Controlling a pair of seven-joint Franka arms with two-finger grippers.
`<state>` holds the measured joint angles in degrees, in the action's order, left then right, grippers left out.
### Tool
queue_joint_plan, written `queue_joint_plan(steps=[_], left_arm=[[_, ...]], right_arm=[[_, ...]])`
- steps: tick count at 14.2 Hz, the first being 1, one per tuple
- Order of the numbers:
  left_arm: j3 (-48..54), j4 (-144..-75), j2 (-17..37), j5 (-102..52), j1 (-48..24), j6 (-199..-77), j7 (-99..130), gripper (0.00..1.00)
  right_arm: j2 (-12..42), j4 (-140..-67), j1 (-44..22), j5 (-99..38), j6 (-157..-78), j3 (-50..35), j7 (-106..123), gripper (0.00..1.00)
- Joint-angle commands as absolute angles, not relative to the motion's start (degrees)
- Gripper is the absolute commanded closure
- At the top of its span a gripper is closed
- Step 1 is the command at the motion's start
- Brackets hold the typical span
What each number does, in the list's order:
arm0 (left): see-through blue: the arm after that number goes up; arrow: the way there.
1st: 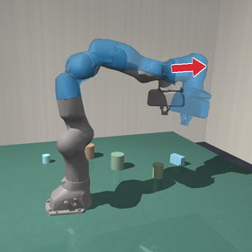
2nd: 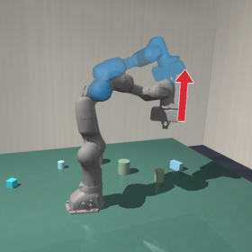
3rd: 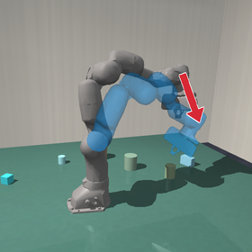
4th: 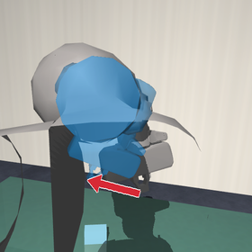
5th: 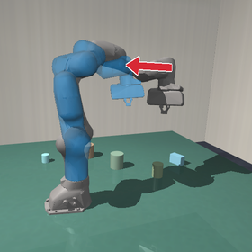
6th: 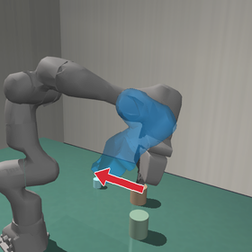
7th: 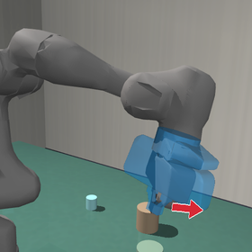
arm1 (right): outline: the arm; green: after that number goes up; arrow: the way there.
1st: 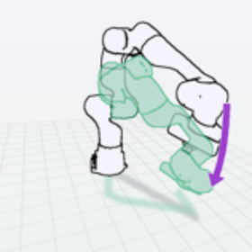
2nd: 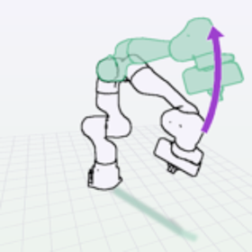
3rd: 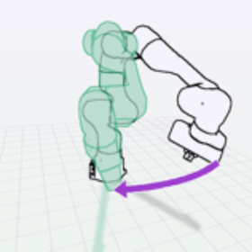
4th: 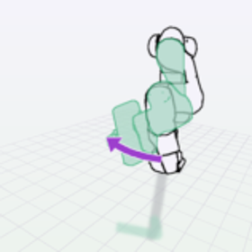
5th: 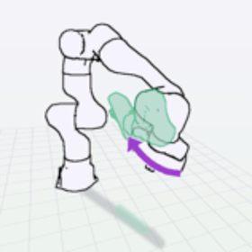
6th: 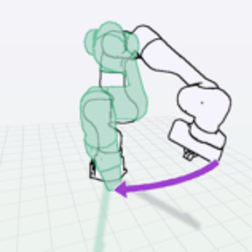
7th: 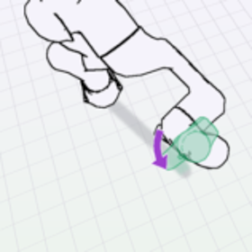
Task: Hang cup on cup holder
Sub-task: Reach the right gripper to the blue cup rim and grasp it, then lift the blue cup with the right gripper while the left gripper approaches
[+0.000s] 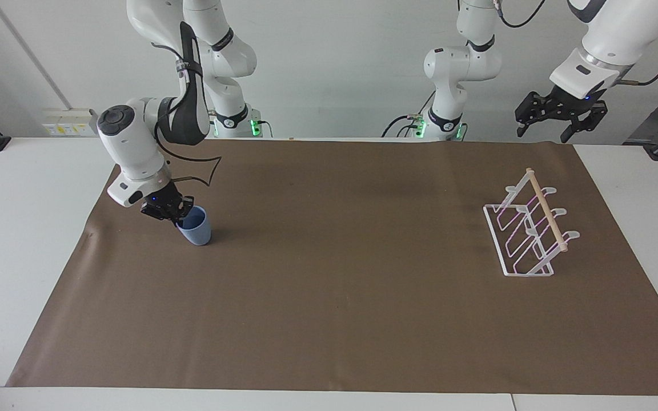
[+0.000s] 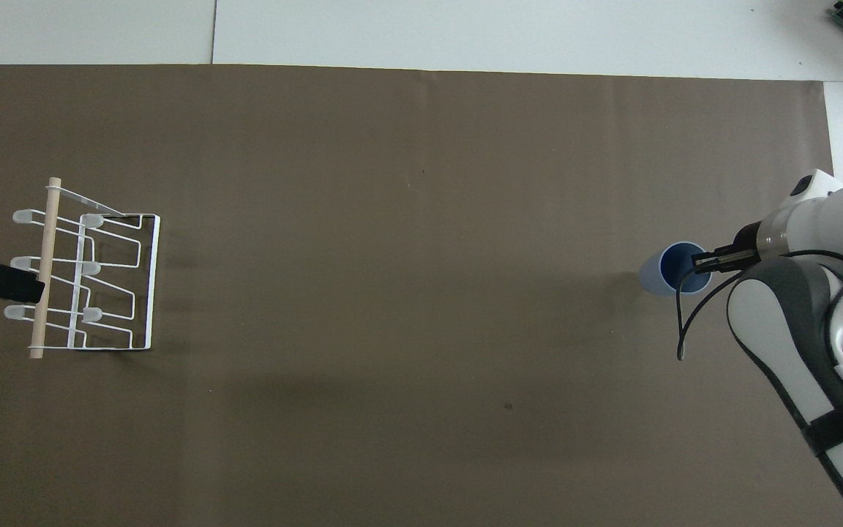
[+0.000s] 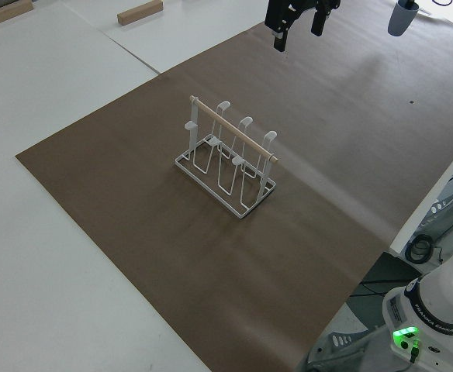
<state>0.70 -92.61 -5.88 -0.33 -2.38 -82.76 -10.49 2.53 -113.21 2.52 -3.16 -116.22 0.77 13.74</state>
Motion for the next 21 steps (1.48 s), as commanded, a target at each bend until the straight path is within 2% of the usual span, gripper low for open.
queue_joint_plan(steps=[1,3,9,13,16,21], left_arm=[[0.79,-94.57,-7.47,-0.88,-1.93,-83.94,-10.02,0.00],[0.79,-94.57,-7.47,-0.88,-1.93,-84.02,-10.02,0.00],[0.79,-94.57,-7.38,-0.88,-1.93,-84.02,-9.93,0.00],[1.14,-94.66,-7.73,-0.79,-2.81,-84.20,-10.72,0.00],[2.19,-95.27,-8.17,-0.88,-3.77,-84.55,-9.15,0.00],[2.64,-95.80,-7.47,-4.63,-11.50,-91.92,20.07,0.00]], right_arm=[[2.46,-104.43,2.90,-10.42,-107.59,0.09,14.68,1.00],[2.46,-101.96,3.34,-17.80,-105.83,0.09,14.68,1.00],[1.85,-101.16,2.81,-42.25,-102.49,-0.09,14.50,1.00],[1.14,-102.74,2.81,-51.12,-97.40,-0.79,14.33,1.00],[0.36,-106.77,2.90,-62.80,-95.45,-0.79,14.06,1.00],[0.26,-112.49,0.80,-78.99,-96.24,-0.79,15.03,1.00]])
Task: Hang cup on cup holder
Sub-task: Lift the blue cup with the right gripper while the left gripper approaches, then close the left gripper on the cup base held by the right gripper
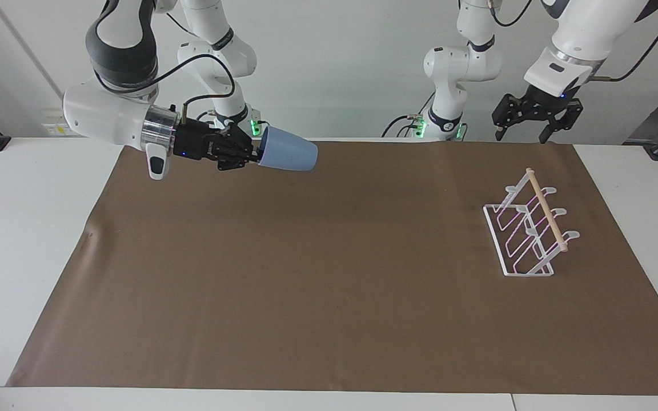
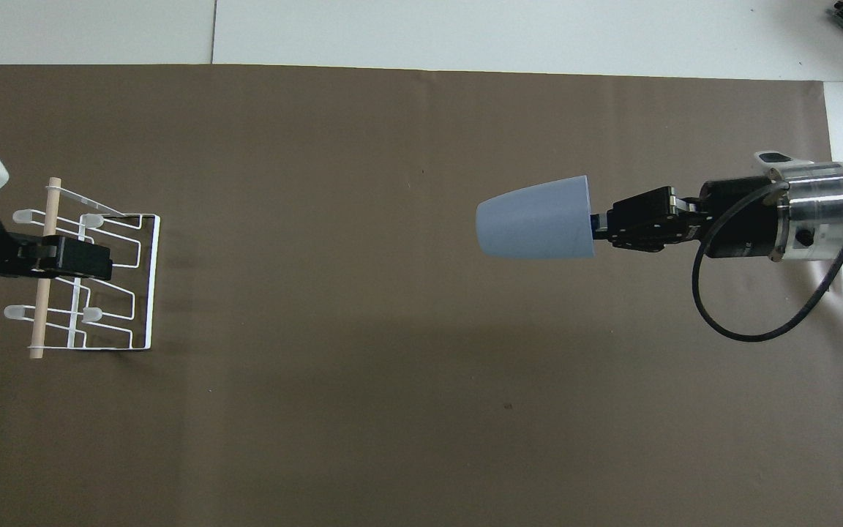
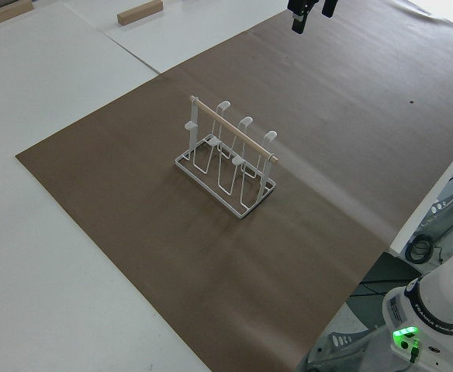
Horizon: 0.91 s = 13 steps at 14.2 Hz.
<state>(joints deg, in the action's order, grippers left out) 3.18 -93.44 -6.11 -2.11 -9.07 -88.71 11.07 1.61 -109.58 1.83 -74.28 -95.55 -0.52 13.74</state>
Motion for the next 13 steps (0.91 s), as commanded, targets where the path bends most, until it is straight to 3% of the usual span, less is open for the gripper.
queue_joint_plan(steps=[1,7,13], left_arm=[[2.64,-95.37,-7.30,-7.70,-11.60,-92.46,25.09,0.00],[9.30,-90.97,-4.84,-19.14,-12.22,-97.98,61.72,0.00],[14.76,-88.69,-2.56,-22.76,-12.22,-108.79,91.29,0.00]], right_arm=[[0.00,-113.63,0.01,-82.23,-97.20,-0.79,15.90,1.00],[-1.50,-117.86,-11.94,-97.71,-112.13,-0.79,20.47,1.00],[-1.67,-119.71,-14.15,-102.83,-114.17,-0.79,23.64,1.00]])
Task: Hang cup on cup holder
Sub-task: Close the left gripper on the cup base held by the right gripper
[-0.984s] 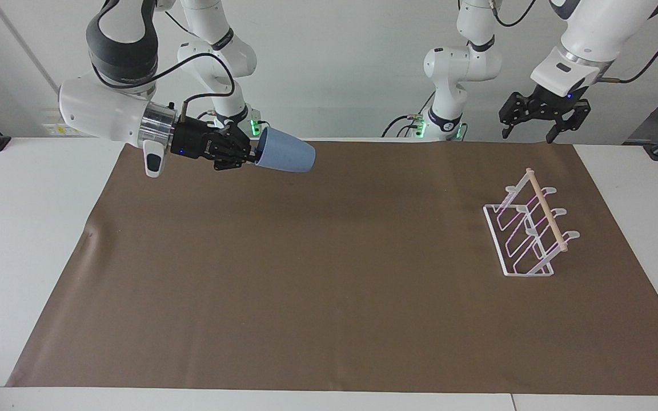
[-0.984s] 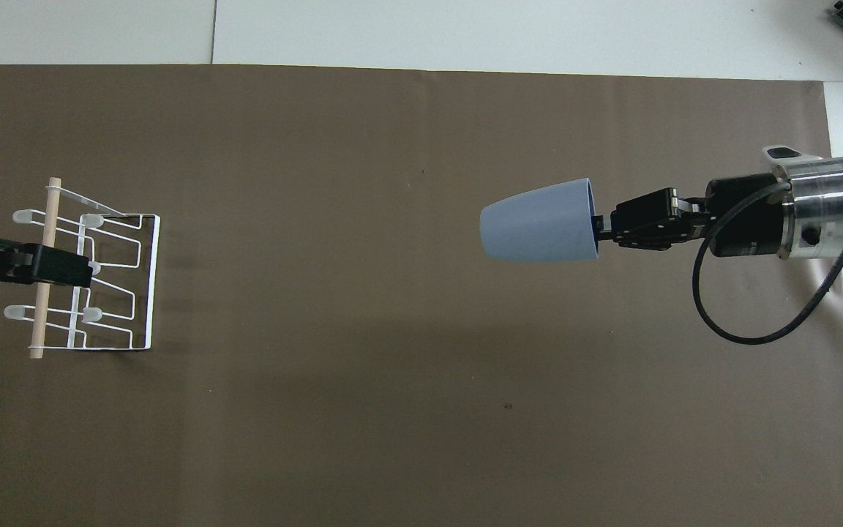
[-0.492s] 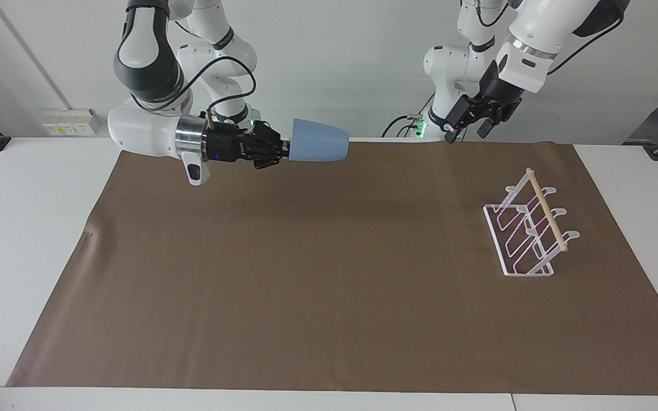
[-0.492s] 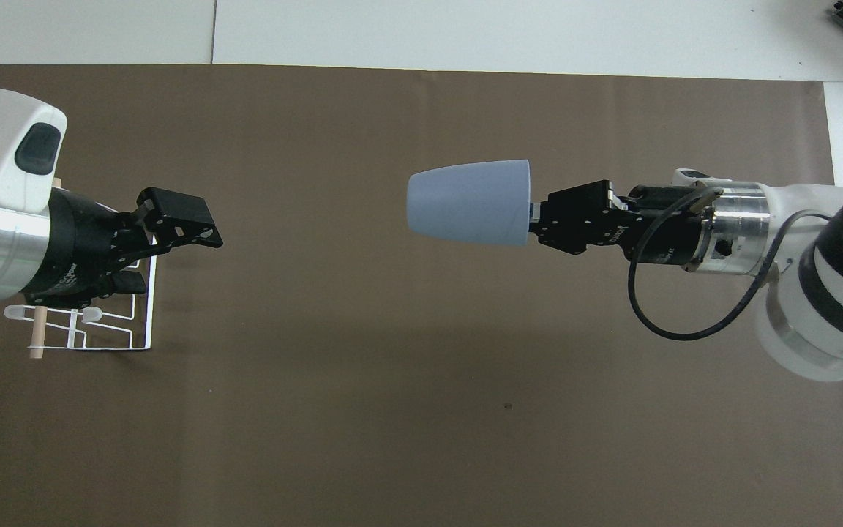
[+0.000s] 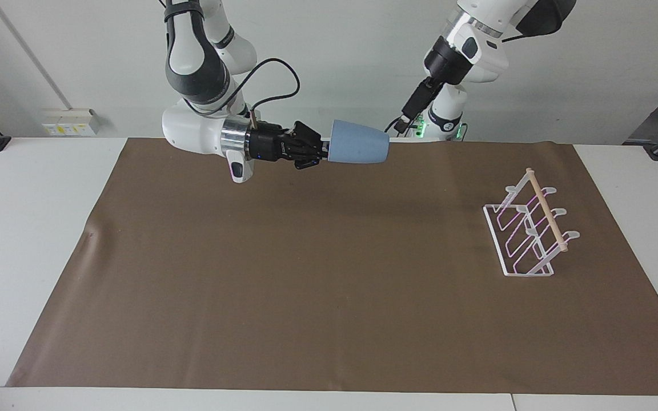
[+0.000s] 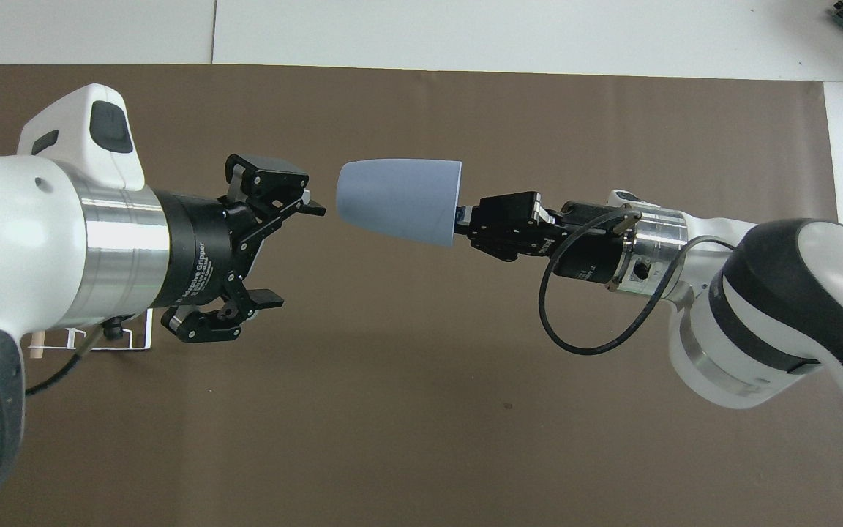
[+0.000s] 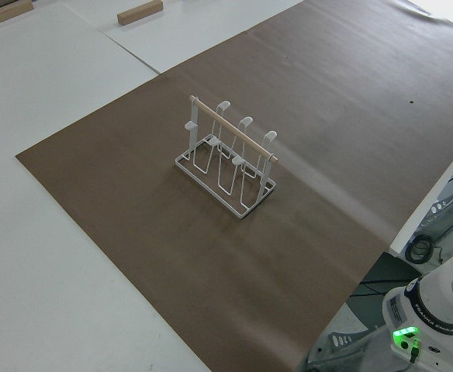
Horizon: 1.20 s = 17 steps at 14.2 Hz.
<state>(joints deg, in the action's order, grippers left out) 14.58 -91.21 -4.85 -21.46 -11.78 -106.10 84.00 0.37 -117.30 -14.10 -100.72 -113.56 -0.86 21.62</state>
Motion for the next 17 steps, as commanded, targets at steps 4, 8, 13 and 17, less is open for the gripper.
queue_joint_plan(steps=[4,8,13,17], left_arm=[[17.92,-87.89,-1.93,-24.78,-12.48,-115.12,99.39,0.00],[18.72,-88.07,-0.44,-25.75,-12.48,-118.47,103.62,0.00],[18.54,-86.75,4.13,-25.58,-15.38,-118.47,106.96,0.00],[18.54,-86.57,4.31,-23.74,-15.21,-118.48,106.96,0.00]], right_arm=[[-1.67,-119.79,-14.15,-102.83,-114.78,-0.79,23.99,1.00],[-1.67,-119.79,-14.24,-102.83,-115.05,-0.79,24.43,1.00],[-1.58,-119.71,-15.46,-102.92,-116.63,-0.88,24.52,1.00],[-1.58,-119.71,-15.82,-103.36,-117.42,-0.88,24.61,1.00]])
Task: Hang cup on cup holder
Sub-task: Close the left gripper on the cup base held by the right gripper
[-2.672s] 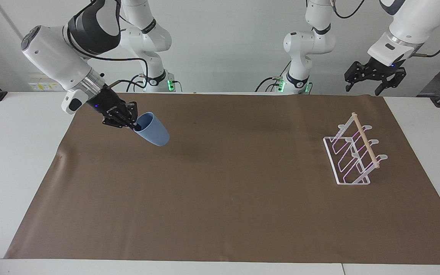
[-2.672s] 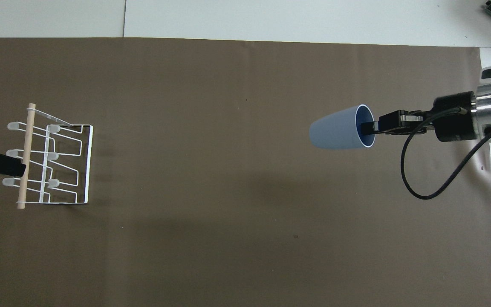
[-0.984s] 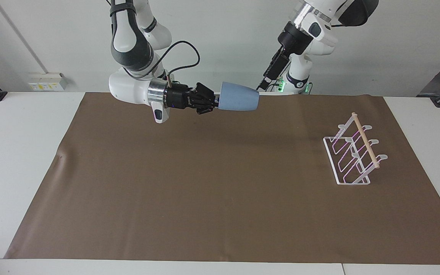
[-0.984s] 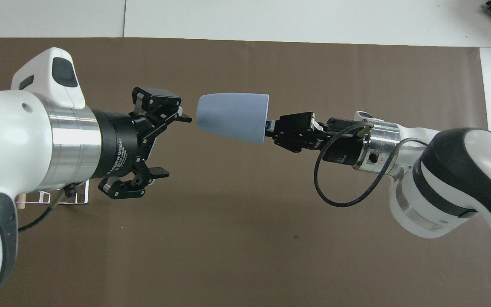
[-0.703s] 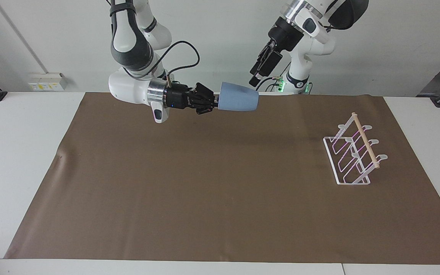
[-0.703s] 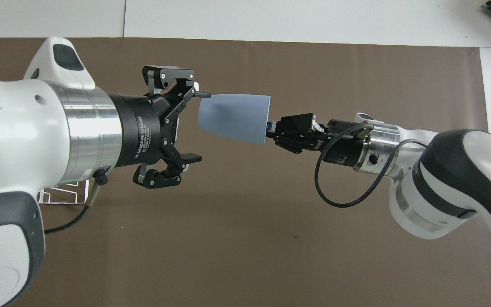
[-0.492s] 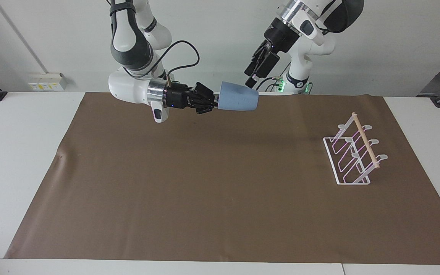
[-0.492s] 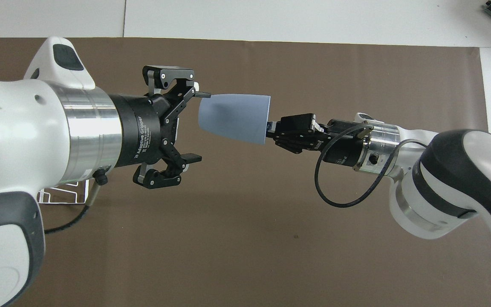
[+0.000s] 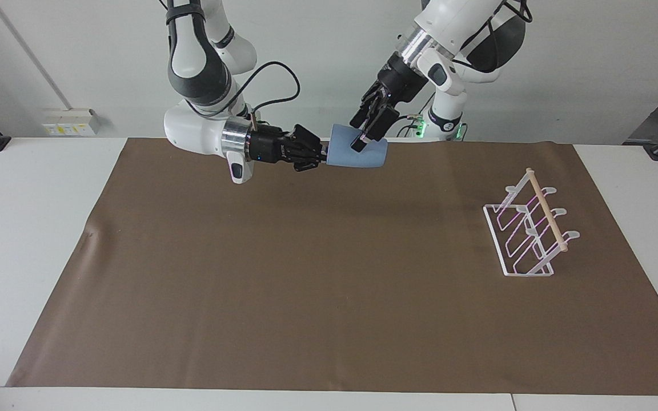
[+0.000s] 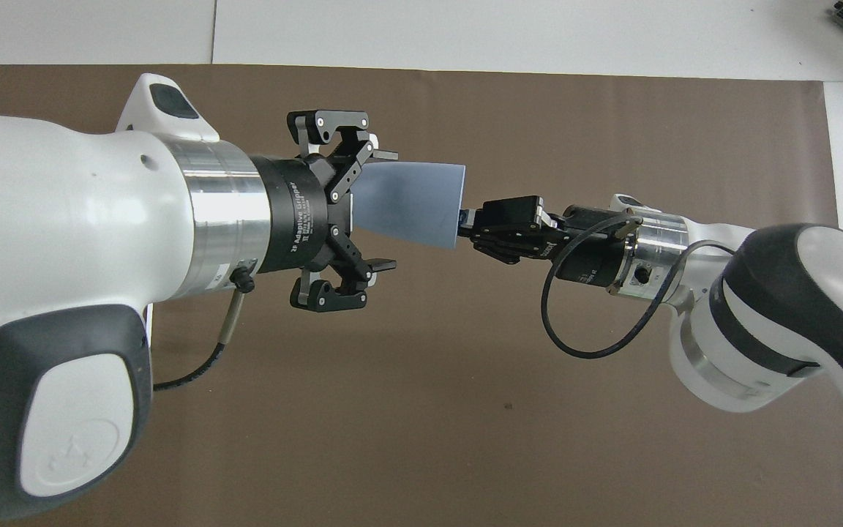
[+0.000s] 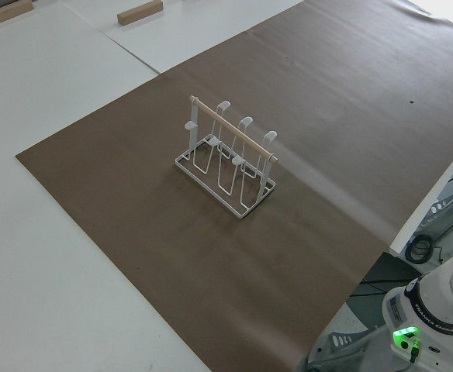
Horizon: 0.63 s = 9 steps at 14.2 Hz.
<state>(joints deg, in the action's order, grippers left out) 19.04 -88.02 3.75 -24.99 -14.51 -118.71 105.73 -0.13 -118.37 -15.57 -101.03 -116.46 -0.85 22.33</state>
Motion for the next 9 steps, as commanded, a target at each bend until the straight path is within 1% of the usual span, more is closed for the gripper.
queue_joint_plan(steps=[1,7,8,9], left_arm=[[18.46,-86.57,4.31,-23.56,-15.21,-118.48,106.96,0.00],[18.19,-87.36,3.96,-21.10,-14.76,-117.77,107.14,0.00],[18.19,-87.28,3.96,-20.40,-14.77,-117.69,107.40,0.39],[18.37,-87.28,3.96,-19.52,-14.85,-117.86,107.40,0.67]], right_arm=[[-1.58,-119.71,-15.82,-103.45,-117.51,-0.79,24.87,1.00],[-1.67,-119.79,-15.03,-103.54,-115.67,-0.79,25.75,1.00],[-1.67,-119.79,-15.03,-103.54,-115.49,-0.79,25.84,1.00],[-1.67,-119.71,-15.03,-103.54,-115.40,-0.79,26.01,1.00]])
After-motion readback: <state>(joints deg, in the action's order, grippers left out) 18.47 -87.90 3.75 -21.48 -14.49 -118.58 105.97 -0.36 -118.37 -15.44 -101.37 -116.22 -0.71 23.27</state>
